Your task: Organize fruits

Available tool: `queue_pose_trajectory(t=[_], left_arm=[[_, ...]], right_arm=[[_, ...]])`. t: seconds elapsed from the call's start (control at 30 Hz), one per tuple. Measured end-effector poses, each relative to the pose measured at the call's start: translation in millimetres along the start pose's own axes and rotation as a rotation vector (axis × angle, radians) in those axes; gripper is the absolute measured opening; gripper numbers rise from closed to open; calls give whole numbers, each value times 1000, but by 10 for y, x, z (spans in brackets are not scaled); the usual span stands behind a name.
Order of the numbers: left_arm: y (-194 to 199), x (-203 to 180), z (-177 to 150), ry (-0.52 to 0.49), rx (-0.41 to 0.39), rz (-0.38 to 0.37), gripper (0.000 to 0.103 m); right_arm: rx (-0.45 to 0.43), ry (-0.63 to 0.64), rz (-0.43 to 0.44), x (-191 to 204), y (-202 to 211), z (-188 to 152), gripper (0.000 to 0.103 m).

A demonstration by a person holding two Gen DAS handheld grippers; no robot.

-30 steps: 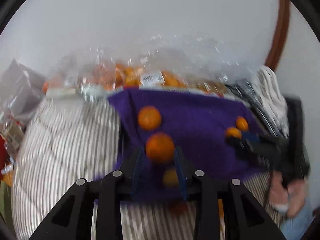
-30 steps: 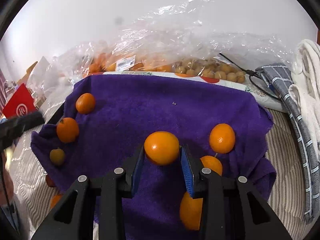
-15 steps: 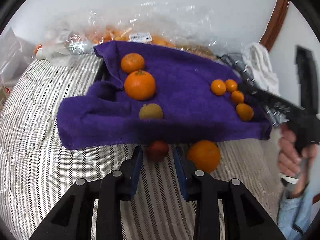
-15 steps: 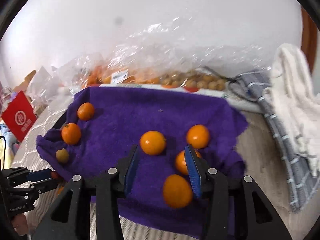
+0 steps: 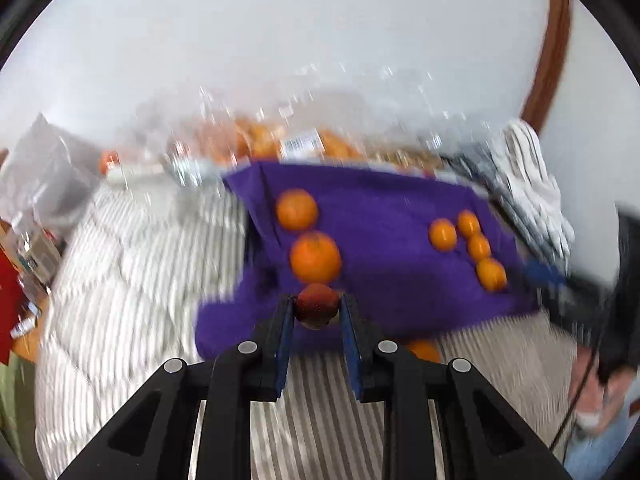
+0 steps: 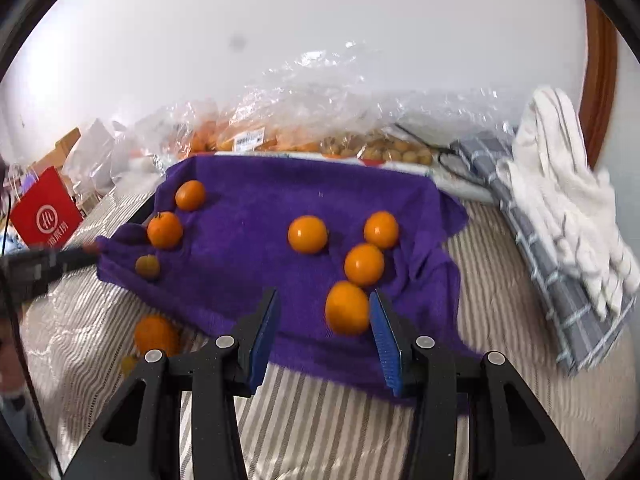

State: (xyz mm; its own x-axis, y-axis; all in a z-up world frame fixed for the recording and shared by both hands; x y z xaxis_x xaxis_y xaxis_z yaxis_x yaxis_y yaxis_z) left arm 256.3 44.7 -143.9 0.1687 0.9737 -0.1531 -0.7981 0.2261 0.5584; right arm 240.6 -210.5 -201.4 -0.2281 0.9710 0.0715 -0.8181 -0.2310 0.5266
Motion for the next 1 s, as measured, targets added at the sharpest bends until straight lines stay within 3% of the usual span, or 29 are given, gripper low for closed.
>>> queue_pose_trajectory(t=[0.17, 0.3, 0.57, 0.9, 1.0], left_arm=[[-369, 83, 310, 126, -5, -33, 22], [-721, 12, 306, 111, 21, 28, 22], [-1046, 3, 164, 100, 62, 50, 22], [-1027, 133, 146, 135, 80, 28, 23], [-838, 178, 208, 136, 60, 27, 33]], right_arm=[[17, -7, 6, 72, 104, -132, 46], [20, -7, 2, 76, 230, -216, 46], [39, -13, -20, 24, 295, -311, 46], [56, -35, 13, 212, 200, -328, 46], [59, -42, 28, 305, 195, -334, 46]])
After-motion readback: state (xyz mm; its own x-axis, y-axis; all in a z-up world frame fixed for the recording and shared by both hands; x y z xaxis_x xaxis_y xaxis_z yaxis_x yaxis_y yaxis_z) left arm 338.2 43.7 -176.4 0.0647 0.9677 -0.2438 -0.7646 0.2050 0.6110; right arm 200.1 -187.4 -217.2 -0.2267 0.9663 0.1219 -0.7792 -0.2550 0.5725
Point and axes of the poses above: each gripper's, at about its wrist camera, not at the fingertips, and y roughly against the way its jaws point, x to its left, z to its top, the point moved 5 cm from there along -y, roughly the way its jaws point, and after that the axes turned 11 degrees about -x, right-handed, at the moved point
